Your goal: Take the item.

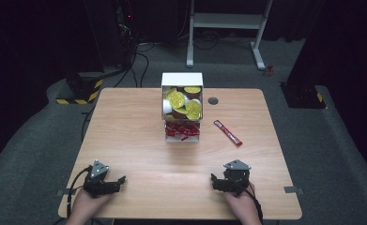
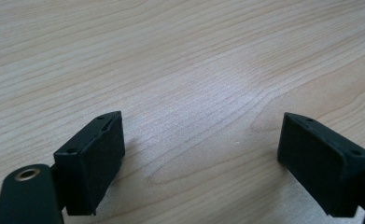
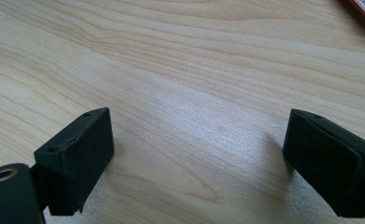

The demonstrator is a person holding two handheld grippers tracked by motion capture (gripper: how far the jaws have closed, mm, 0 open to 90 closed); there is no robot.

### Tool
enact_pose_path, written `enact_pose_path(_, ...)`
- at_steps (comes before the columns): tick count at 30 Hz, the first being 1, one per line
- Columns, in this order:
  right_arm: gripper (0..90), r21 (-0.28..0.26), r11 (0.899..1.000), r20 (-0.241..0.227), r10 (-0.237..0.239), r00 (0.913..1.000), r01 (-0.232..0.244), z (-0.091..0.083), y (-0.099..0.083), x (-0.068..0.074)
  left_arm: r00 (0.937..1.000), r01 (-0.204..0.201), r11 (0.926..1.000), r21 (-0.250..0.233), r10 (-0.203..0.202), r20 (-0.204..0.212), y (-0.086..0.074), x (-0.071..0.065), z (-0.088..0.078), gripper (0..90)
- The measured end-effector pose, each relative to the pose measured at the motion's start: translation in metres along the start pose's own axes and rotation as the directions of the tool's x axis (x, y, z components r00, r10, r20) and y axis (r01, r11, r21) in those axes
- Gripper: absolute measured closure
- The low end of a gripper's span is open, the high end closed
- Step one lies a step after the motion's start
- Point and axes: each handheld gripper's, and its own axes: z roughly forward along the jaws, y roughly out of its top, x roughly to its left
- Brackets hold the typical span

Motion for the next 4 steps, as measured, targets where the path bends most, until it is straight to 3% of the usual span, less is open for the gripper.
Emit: enact_pose_path(4, 8.8, -0.001, 1.000, -0.002, -0.001, 1.0000, 0.001, 0.0001, 0.0000, -0.0005, 1.0000, -0.002, 1.0000, -0.002, 0.002, -0.003, 0.0005, 0.0004, 0.0005, 15.0)
